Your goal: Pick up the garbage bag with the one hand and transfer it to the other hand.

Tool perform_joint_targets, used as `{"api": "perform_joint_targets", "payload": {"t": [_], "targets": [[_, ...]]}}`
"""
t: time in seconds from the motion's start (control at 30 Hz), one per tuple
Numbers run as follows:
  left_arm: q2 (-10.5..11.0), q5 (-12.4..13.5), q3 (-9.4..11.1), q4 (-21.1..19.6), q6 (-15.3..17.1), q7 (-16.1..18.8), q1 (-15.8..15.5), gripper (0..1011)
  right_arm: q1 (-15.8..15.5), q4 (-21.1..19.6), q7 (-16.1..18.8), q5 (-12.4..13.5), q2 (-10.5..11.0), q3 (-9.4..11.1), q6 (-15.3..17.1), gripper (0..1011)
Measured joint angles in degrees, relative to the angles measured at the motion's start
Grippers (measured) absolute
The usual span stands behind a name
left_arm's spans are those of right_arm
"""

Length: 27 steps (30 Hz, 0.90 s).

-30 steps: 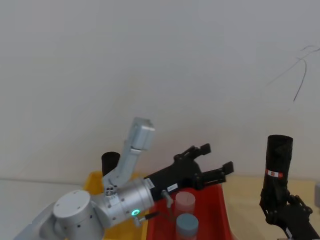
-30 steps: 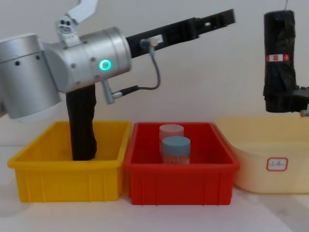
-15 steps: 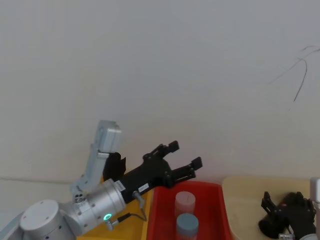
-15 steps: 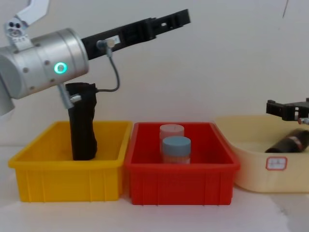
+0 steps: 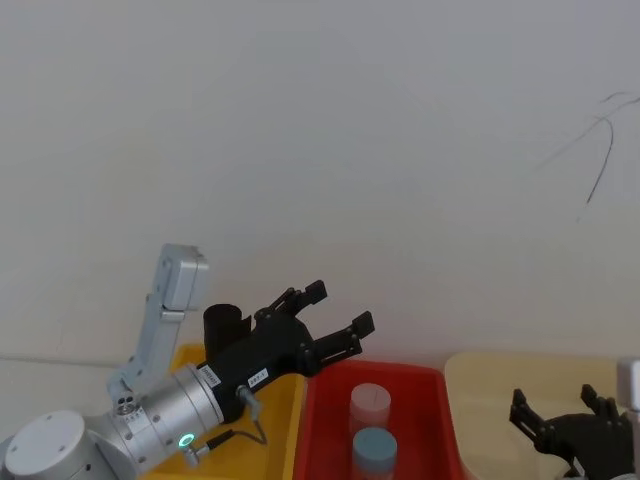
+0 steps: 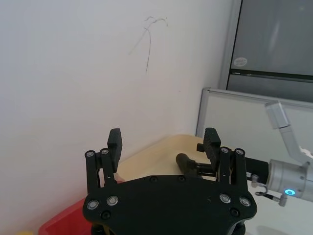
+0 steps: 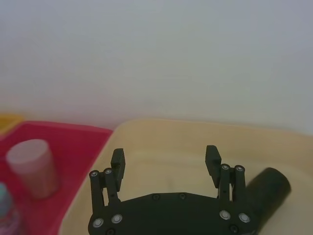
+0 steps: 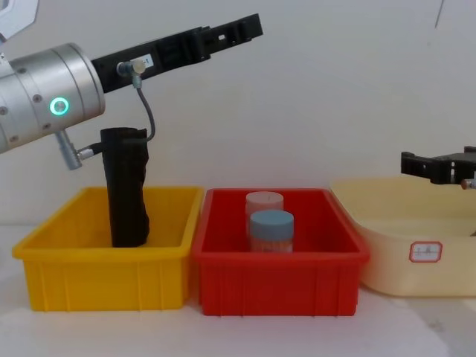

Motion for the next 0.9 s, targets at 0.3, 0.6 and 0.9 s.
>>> {"api": "perform_joint_targets", "payload": {"t": [0.3, 0.6, 0.9], "targets": [[0.56, -0.1, -0.37, -0.73, -0.05, 0.52, 0.62, 1002, -2.95, -5.37, 5.22, 1.35, 2.01, -0.9, 1.26, 1001], [0.88, -0.14, -0.57, -1.16, -0.1, 0.8, 0.95, 1002, -5.15, -10.0, 10.67, 2.91, 4.4, -2.43, 2.5, 1002], [1.0, -0.19, -0.65, -1.36, -0.11, 0.91, 1.12, 1001, -5.91, -13.13, 15.56, 4.1, 6.55, -4.74, 4.3, 1001]]}}
